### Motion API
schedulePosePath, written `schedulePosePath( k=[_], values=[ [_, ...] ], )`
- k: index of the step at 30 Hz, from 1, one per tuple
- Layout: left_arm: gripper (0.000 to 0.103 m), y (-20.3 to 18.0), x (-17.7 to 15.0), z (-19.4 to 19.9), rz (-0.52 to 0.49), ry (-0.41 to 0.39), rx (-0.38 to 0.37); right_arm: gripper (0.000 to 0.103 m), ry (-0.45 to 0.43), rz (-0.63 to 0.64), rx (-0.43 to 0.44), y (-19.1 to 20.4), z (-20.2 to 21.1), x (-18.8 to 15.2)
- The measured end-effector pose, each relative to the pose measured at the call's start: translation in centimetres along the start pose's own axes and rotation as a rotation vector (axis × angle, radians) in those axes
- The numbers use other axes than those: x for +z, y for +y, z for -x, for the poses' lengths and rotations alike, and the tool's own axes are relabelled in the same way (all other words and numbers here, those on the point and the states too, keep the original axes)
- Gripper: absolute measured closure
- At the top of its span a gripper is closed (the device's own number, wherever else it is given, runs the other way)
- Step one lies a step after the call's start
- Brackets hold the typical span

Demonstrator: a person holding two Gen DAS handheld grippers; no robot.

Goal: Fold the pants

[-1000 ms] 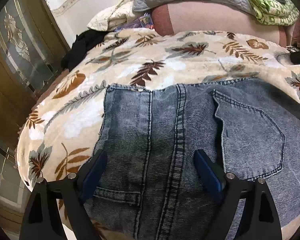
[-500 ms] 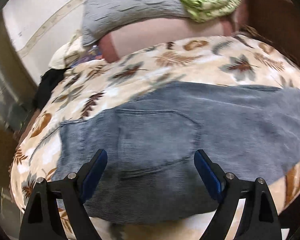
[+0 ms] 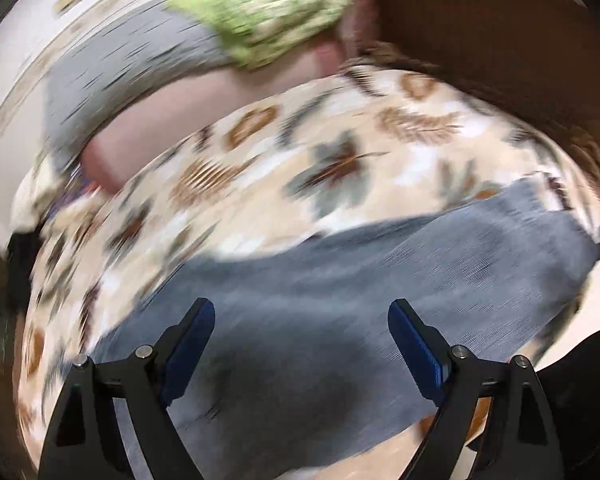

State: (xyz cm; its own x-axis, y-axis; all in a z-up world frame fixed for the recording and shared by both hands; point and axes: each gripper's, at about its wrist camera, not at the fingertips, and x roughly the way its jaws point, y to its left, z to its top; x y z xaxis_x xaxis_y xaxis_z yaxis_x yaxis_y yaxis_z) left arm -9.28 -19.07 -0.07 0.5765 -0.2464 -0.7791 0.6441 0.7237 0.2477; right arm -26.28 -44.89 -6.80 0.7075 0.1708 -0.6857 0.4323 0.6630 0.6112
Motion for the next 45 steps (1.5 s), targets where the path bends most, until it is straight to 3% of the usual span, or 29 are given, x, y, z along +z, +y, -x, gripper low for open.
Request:
schedulePosePath(
  k=[4, 8, 10, 13, 15, 18, 20, 23, 27, 29, 34, 37, 39, 41, 45],
  values=[
    [0.014, -6.1, 4.5, -1.3, -0.123, -0.009, -0.078, 0.002, -0.033, -0.029, -0.016, -0.8, -0.3, -1.4],
    [0.017, -11.4, 7.7, -4.1, -0.213, 0.04, -0.101, 0.002, -0.076, -0.096, 0.082, -2.5, -1.4, -3.2],
    [0.023, -13.5, 8.9, -5.7, -0.243, 0.069, -0.111, 0.003, -0.125, -0.103, 0.124, -3.0, -1.4, -4.2],
    [0.042, -15.6, 9.9, -8.5, -0.287, 0.139, -0.106, 0.005, -0.185, -0.084, 0.179, -3.1, -0.8, -4.9],
    [0.062, -16.6, 10.4, -9.9, -0.309, 0.176, -0.121, 0.006, -0.219, -0.078, 0.225, -3.6, -0.3, -5.1],
    [0.066, -17.6, 10.6, -11.2, -0.334, 0.209, -0.16, 0.011, -0.197, -0.095, 0.259, -4.6, -0.8, -5.3],
    [0.066, -18.5, 10.7, -11.7, -0.371, 0.204, -0.141, 0.02, -0.176, -0.14, 0.317, -5.4, -1.4, -5.3],
    [0.066, -19.1, 11.1, -12.2, -0.382, 0.19, -0.108, 0.021, -0.168, -0.141, 0.349, -5.5, -1.7, -5.5],
    [0.084, -19.4, 11.6, -14.2, -0.381, 0.216, -0.016, 0.022, -0.117, -0.142, 0.377, -4.9, -3.3, -6.0],
    [0.084, -19.2, 11.8, -14.0, -0.36, 0.209, -0.037, 0.021, -0.12, -0.114, 0.349, -4.4, -3.6, -6.3],
    [0.082, -18.1, 12.4, -13.3, -0.285, 0.23, -0.156, 0.02, -0.135, -0.186, 0.412, -5.7, -4.0, -6.7],
    [0.081, -17.7, 12.6, -12.9, -0.274, 0.227, -0.183, 0.007, -0.142, -0.182, 0.431, -5.3, -4.0, -6.8],
    [0.065, -16.5, 13.2, -12.4, -0.223, 0.215, -0.227, 0.0, -0.134, -0.147, 0.433, -4.6, -4.2, -6.8],
    [0.049, -15.1, 13.8, -11.8, -0.18, 0.196, -0.262, 0.0, -0.14, -0.135, 0.404, -4.3, -4.2, -6.8],
    [0.046, -15.3, 13.8, -11.6, -0.259, 0.178, -0.254, 0.0, -0.169, -0.197, 0.414, -4.1, -4.2, -7.2]
  ],
)
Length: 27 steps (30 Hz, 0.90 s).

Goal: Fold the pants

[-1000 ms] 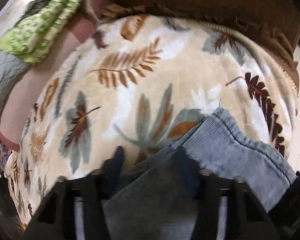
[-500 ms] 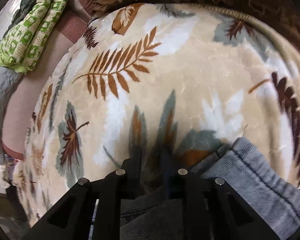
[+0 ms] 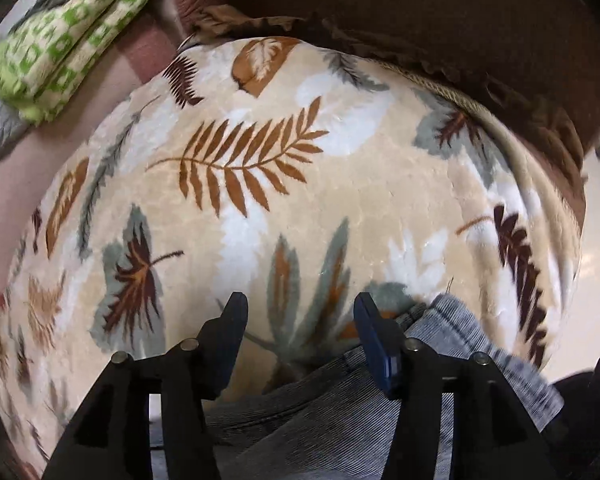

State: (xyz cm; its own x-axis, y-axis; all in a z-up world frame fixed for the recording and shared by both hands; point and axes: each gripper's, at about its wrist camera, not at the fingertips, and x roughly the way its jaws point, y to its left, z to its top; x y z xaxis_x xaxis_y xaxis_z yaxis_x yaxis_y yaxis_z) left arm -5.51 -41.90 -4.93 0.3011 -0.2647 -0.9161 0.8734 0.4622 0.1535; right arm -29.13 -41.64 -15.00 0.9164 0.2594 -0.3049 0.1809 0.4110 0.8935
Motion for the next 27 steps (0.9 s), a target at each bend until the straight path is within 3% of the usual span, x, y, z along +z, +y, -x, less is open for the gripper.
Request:
schedulePosePath(
  k=[3, 9, 12, 14, 15, 16, 17, 18, 21, 23, 27],
  values=[
    [0.046, 0.0, -0.1, -0.7, -0.028, 0.025, -0.03, 0.0, -0.008, -0.053, 0.037, -0.8, 0.4, 0.2],
    [0.046, -1.4, -0.4, -2.6, -0.118, 0.063, -0.037, 0.001, 0.03, -0.023, 0.057, -1.0, 1.2, 0.5],
    [0.048, -1.8, -0.5, -3.0, -0.145, 0.056, -0.044, 0.005, 0.004, -0.055, 0.065, -1.4, 1.5, 0.8],
    [0.054, -1.9, -0.4, -3.1, -0.156, 0.053, -0.055, 0.017, -0.024, -0.05, 0.047, -1.5, 1.8, 0.9],
    [0.061, -2.0, -0.4, -3.1, -0.156, 0.052, -0.067, 0.022, -0.032, -0.042, 0.038, -1.5, 1.8, 1.0],
    [0.065, -2.0, -0.4, -3.1, -0.157, 0.051, -0.082, 0.034, -0.036, -0.032, 0.026, -1.5, 1.9, 1.1],
    [0.072, -2.2, -0.5, -3.1, -0.165, 0.048, -0.083, 0.054, -0.035, -0.025, 0.021, -1.4, 1.6, 1.2],
    [0.079, -2.4, -0.6, -3.2, -0.173, 0.047, -0.073, 0.063, -0.02, -0.029, 0.022, -1.6, 1.2, 1.4],
    [0.095, -3.5, -1.0, -2.9, -0.187, 0.027, -0.041, 0.071, -0.019, -0.02, 0.03, -1.1, 0.9, 1.4],
    [0.095, -3.6, -1.2, -2.5, -0.189, 0.002, -0.02, 0.077, -0.028, 0.06, 0.023, 0.5, 1.0, 1.2],
    [0.096, -2.1, -1.7, -1.2, -0.14, -0.034, -0.014, 0.078, -0.045, 0.22, 0.003, 3.8, 0.8, 0.4]
  ],
)
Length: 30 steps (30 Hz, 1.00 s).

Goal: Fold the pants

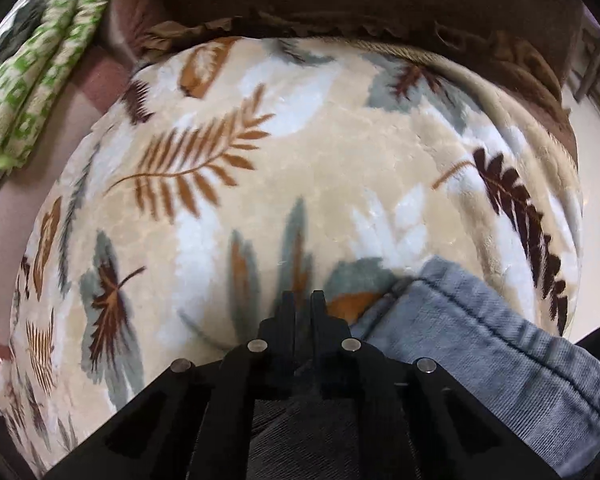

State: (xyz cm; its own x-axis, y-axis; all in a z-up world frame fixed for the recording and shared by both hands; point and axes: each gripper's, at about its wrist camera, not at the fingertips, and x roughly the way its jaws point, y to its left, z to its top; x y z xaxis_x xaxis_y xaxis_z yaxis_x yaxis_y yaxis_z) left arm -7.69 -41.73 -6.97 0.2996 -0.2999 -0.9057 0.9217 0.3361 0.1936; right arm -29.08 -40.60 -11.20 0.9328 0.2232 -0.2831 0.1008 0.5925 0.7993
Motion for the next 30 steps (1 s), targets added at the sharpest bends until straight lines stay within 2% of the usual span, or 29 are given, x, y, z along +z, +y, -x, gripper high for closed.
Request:
schedulePosePath(
  k=[4, 10, 15, 19, 24, 27, 28, 29, 30],
  values=[
    [0.096, 2.8, -1.4, 2.4, 0.081, -0.049, -0.019, 0.078, 0.003, 0.127, 0.01, 3.5, -1.0, -0.5],
    [0.096, 9.3, -6.2, 6.3, 0.214, -0.102, 0.019, 0.078, 0.053, 0.315, 0.042, 9.9, -4.7, -2.7],
    [0.096, 15.2, -12.9, 8.8, 0.36, -0.111, 0.055, 0.078, 0.14, 0.444, 0.045, 14.2, -8.5, -5.4],
    [0.096, 19.2, -20.4, 10.2, 0.496, -0.108, 0.061, 0.079, 0.23, 0.528, 0.047, 16.7, -11.9, -7.6],
    [0.096, 21.3, -28.5, 11.3, 0.613, -0.111, 0.069, 0.078, 0.376, 0.624, 0.057, 19.3, -15.9, -10.1],
    [0.096, 21.2, -32.4, 11.3, 0.644, -0.095, 0.078, 0.071, 0.499, 0.634, 0.075, 19.9, -17.7, -11.0],
    [0.096, 20.9, -33.4, 11.2, 0.646, -0.095, 0.07, 0.054, 0.519, 0.629, 0.075, 19.8, -17.9, -11.0],
    [0.096, 20.3, -34.2, 11.1, 0.641, -0.103, 0.06, 0.032, 0.546, 0.621, 0.078, 19.6, -18.0, -11.0],
    [0.096, 19.8, -34.7, 11.1, 0.636, -0.113, 0.052, 0.027, 0.585, 0.608, 0.083, 19.4, -17.9, -11.1]
  ],
)
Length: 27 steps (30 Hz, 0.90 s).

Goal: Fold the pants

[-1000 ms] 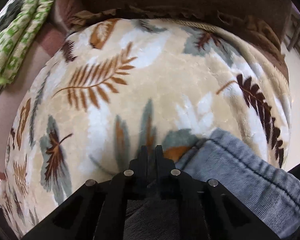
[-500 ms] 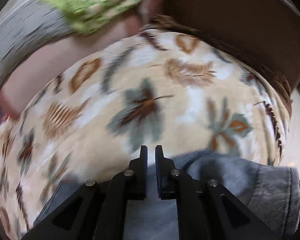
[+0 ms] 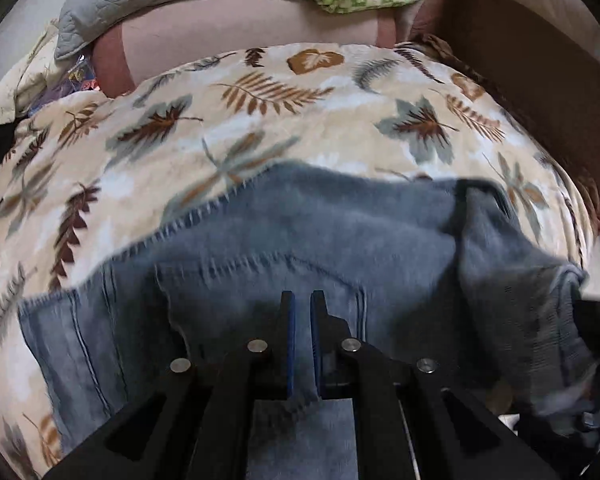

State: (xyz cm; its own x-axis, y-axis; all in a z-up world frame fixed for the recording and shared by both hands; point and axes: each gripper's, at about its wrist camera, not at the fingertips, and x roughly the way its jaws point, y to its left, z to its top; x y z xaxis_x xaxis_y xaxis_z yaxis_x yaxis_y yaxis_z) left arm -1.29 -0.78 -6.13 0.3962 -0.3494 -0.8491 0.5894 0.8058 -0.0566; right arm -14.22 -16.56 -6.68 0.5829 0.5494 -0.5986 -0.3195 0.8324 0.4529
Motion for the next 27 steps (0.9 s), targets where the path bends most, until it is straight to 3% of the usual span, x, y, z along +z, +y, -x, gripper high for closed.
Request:
schedulePosePath(
  k=[5, 8, 12, 13, 15, 17, 19, 22, 24, 27],
  values=[
    [0.096, -1.1, -1.7, -0.4, 0.027, -0.038, -0.094, 0.026, 0.048, -0.049, 0.12, -0.6, 3.4, -1.4],
    [0.096, -2.2, -2.2, -0.3, -0.008, -0.058, -0.089, 0.025, -0.032, -0.141, 0.139, -1.9, 7.5, -1.6],
    [0.093, -3.7, -2.8, 1.1, -0.08, -0.108, -0.092, 0.025, -0.151, -0.389, 0.143, -6.4, 10.5, -2.2],
    [0.091, -3.9, -2.9, 1.3, -0.085, -0.118, -0.104, 0.025, -0.158, -0.426, 0.14, -7.1, 10.3, -2.2],
    [0.076, -4.6, -3.3, 1.5, -0.098, -0.128, -0.103, 0.025, -0.142, -0.509, 0.132, -8.6, 9.0, -2.3],
    [0.07, -5.2, -3.6, 1.4, -0.118, -0.136, -0.1, 0.025, -0.138, -0.572, 0.122, -9.5, 7.6, -2.4],
    [0.068, -5.6, -3.7, 1.2, -0.132, -0.134, -0.104, 0.025, -0.136, -0.618, 0.124, -10.5, 6.3, -2.4],
    [0.068, -5.8, -3.9, 0.9, -0.139, -0.127, -0.112, 0.025, -0.116, -0.652, 0.057, -11.5, 5.0, -2.1],
    [0.065, -5.2, -3.8, 1.2, -0.117, -0.136, -0.134, 0.025, -0.107, -0.663, 0.095, -11.6, 4.2, -1.9],
    [0.059, -4.8, -3.8, 1.2, -0.099, -0.134, -0.141, 0.025, -0.03, -0.625, 0.068, -10.9, 2.7, -0.9]
  ],
)
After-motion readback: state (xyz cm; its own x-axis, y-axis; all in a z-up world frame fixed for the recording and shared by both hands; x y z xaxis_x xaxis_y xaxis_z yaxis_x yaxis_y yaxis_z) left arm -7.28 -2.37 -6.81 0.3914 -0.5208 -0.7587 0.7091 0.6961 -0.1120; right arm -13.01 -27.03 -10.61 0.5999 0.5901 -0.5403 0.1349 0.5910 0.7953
